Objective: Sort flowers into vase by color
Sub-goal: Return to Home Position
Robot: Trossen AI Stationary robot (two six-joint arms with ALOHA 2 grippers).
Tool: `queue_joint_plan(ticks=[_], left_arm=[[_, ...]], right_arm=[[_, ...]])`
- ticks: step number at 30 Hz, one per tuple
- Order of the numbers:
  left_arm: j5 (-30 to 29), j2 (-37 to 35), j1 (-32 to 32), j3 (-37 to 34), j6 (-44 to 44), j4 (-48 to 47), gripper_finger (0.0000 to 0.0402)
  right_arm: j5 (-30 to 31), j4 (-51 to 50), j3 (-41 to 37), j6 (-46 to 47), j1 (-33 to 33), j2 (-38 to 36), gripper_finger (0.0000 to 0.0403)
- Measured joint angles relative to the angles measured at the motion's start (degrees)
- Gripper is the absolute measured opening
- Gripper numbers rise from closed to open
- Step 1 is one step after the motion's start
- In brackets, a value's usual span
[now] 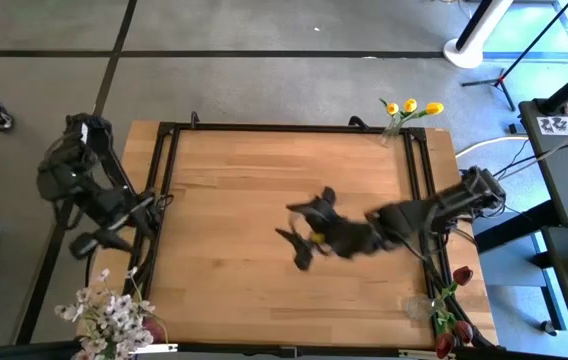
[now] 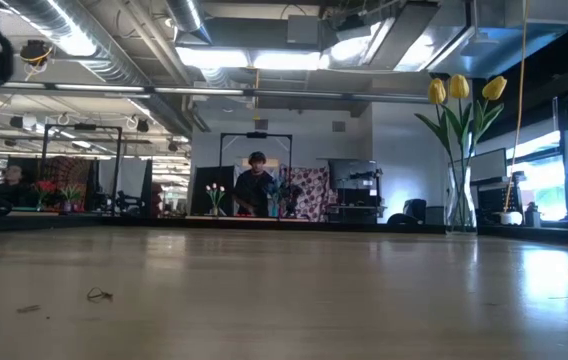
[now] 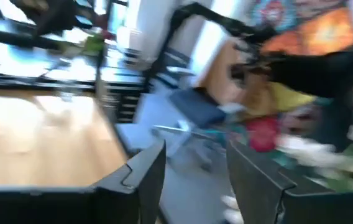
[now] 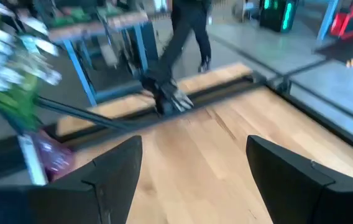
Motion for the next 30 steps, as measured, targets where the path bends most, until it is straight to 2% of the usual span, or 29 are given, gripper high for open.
queue_joint_plan(ticks=[4,9,11,15,17,21,25,28,30], left_arm=[[-0.77,-1.21,7.94,-3.15,3.04,2.3,0.0146],[-0.28,-3.11,19.07,-10.9,3.48,11.74,0.0121],[1.87,-3.26,24.22,-15.37,3.67,16.88,0.0112],[8.19,-2.48,35.39,-23.9,1.73,27.53,0.0096],[11.23,-1.45,41.43,-27.44,0.97,31.45,0.0091],[18.29,0.8,52.6,-32.7,1.63,39.47,0.0083],[24.7,4.3,62.49,-36.56,1.15,47.57,0.0074],[22.76,5.76,65.68,-37.42,-1.99,47.15,0.0066],[20.13,6.17,66.7,-37.52,-3.69,46.15,0.0063]], right_arm=[[-7.54,4.27,-4.09,-6.25,-6.87,0.08,0.0265],[-15.67,15.88,-11.21,-19.43,-13.88,0.11,0.0207],[-18.06,19.98,-13.52,-24.84,-15.67,0.01,0.018],[-17.65,22.0,-21.11,-33.89,-16.95,-2.14,0.0118],[-18.27,24.42,-26.22,-36.41,-17.44,-5.02,0.0082],[-24.38,32.78,-38.0,-41.88,-18.63,-12.59,0.0011],[-30.91,41.61,-49.74,-45.02,-19.92,-21.77,0.0021],[-34.69,43.1,-56.03,-46.39,-20.23,-28.9,0.0019],[-35.01,41.61,-58.59,-46.23,-20.1,-33.21,0.0012]])
